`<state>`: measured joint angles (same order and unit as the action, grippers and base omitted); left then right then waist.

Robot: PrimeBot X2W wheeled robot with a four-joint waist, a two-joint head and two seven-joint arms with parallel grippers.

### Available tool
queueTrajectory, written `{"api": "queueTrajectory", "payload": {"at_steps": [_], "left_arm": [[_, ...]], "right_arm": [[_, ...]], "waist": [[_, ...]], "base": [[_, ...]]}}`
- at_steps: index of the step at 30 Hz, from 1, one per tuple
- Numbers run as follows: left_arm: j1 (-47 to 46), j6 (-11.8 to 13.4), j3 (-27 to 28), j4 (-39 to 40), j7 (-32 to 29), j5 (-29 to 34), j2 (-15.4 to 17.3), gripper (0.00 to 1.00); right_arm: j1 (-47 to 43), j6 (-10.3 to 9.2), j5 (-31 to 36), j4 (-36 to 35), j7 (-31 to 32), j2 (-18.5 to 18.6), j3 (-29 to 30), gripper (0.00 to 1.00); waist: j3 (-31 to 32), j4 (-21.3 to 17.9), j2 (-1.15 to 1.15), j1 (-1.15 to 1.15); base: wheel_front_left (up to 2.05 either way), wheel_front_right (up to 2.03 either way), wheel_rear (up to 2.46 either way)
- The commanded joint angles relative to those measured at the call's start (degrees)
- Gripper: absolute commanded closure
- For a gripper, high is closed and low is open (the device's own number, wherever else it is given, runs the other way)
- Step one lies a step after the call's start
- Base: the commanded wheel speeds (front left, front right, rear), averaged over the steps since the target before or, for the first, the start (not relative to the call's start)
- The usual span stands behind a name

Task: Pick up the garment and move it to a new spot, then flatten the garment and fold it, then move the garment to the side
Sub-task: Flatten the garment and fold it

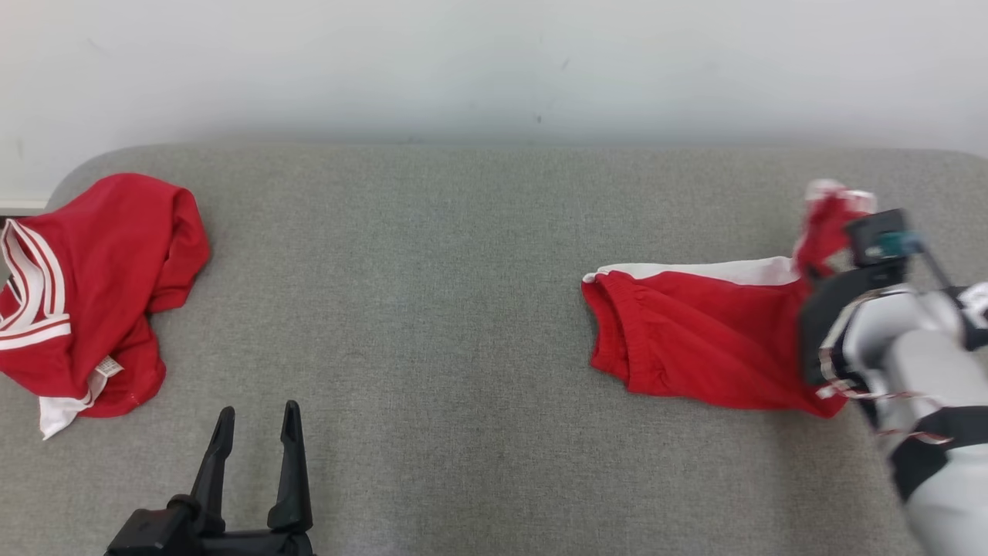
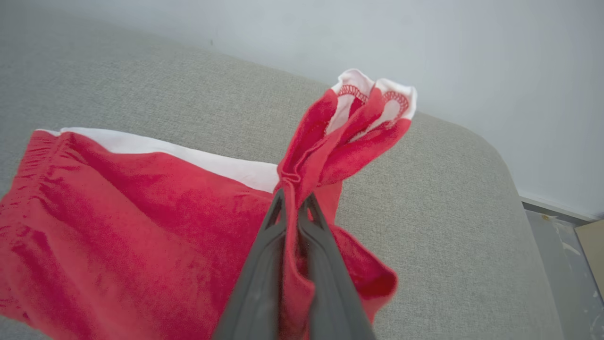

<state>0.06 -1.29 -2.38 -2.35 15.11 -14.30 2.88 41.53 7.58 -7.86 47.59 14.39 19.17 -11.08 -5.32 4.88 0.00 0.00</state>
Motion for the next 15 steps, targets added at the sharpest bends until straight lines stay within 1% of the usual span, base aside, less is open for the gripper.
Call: {"api": "queueTrajectory", "payload": {"at_steps": [1,4,8,10,15], "left_arm": [[0.62,0.01,0.14,-0.14,0.05,-0.07,0.02,0.0],[1.05,0.0,0.18,-0.09,0.06,-0.09,0.02,0.0],[1.28,-0.06,0.09,-0.18,0.06,-0.21,0.02,0.0],[1.24,0.25,0.35,-0.22,0.05,-0.62,0.03,0.0],[1.41,0.04,0.81,-0.12,0.06,-0.75,0.01,0.0]], "right_arm": [[-1.22,-0.17,-1.01,-1.36,1.38,-1.17,-1.58,1.0],[-1.72,-0.17,-2.41,-3.88,4.22,-3.5,-4.75,1.0],[-1.92,-0.17,-3.72,-5.1,6.37,-6.09,-6.64,1.0],[-2.19,-0.16,-4.24,-4.59,7.45,-7.54,-7.45,1.0],[-1.41,-0.16,-3.38,-2.95,7.95,-9.12,-8.12,1.0]], "waist": [[0.62,0.06,0.0,0.0],[0.96,0.35,0.0,0.0],[1.1,1.14,0.0,0.0],[1.15,1.71,0.0,0.0],[1.27,3.09,0.0,0.0]], "base": [[0.0,0.0,0.0],[0.0,0.0,0.0],[0.0,0.0,0.0],[0.0,0.0,0.0],[0.0,0.0,0.0]]}}
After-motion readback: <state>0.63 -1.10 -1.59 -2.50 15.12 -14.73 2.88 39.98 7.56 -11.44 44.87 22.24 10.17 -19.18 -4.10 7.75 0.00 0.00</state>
